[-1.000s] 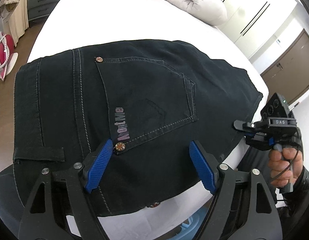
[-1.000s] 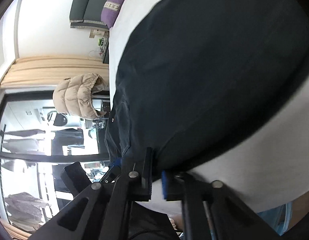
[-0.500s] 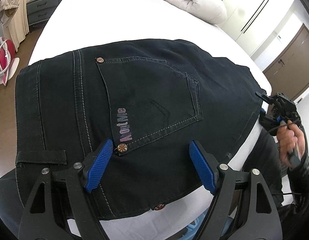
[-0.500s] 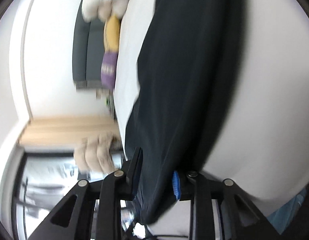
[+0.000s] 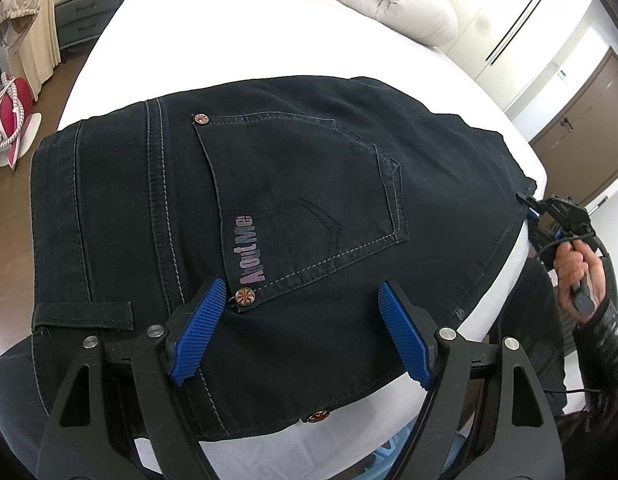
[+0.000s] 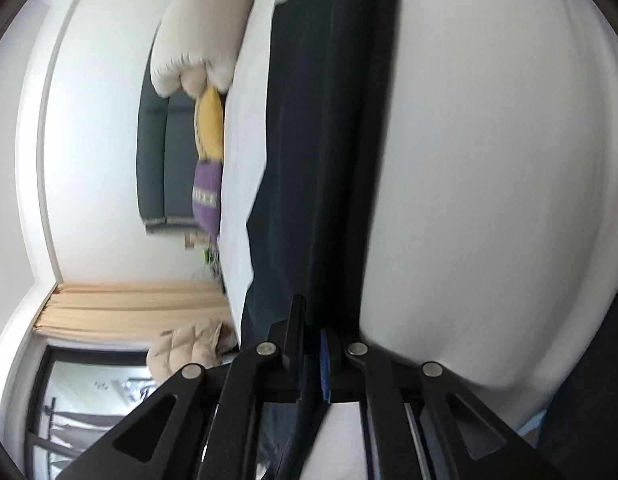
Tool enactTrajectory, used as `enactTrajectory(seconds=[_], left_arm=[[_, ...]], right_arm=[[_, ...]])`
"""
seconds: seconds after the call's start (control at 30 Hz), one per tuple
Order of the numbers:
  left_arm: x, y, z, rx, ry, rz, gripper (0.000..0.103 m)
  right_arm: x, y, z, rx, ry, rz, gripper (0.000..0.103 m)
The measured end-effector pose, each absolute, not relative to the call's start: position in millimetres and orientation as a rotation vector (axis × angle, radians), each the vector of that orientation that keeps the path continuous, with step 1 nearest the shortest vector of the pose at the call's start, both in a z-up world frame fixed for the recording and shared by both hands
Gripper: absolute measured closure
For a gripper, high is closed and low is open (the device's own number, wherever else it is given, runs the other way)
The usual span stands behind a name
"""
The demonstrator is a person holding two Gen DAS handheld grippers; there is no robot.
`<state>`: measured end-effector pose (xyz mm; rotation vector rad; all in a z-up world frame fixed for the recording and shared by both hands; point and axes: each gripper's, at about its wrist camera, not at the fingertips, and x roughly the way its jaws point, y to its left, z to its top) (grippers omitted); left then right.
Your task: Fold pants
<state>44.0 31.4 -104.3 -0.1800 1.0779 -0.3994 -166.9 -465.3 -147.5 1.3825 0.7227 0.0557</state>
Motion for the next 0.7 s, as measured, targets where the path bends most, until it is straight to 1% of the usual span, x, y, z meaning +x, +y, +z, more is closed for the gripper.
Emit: enactTrajectory(seconds=[0.2,0.23,0.27,0.3,0.33,0.4,0.47,0.5,0.53,0.57,0.7], left_arm=[[45,30,-105,-0.176,1.082,-0.396,0.025],[45,30,-105,-0.176,1.083,-0.396,0.025],[46,30,-105,-0.177,1.084,-0.397,0.025],[46,30,-105,-0.177,1.085,-0.398,0.025],[46,31,-105,-0.178,1.085,-0.398,0.025],[46,30,-105,-0.177,1.085,-0.395,0.025],[47,30,-105,-0.176,1.085,-0.392,0.025],[47,30,-105,-0.175,1.085,-0.392,0.025],[47,30,-105,-0.176,1.085,-0.391,0.025],[47,30,-105,-0.176,1.085,-0.392,0.025],[47,31,-106,-0.176,1.085,-0.392,0.025]], right_arm=[[-169,-476,-150,1.360,0.717,0.056,0.102],[-168,-479,-150,1.360,0.719,0.059,0.098],[-167,-482,-149,1.370,0.710,0.058,0.097],[-166,-490,-147,1.384,0.688,0.041,0.092],[-167,-501,-145,1.399,0.654,0.013,0.083],[-170,-523,-140,1.411,0.578,-0.040,0.076],[-170,-543,-140,1.417,0.545,-0.091,0.079],[-170,-550,-143,1.434,0.539,-0.101,0.090],[-170,-554,-144,1.433,0.547,-0.115,0.097],[-173,-560,-146,1.422,0.552,-0.142,0.101],[-180,-562,-151,1.437,0.525,-0.125,0.101]])
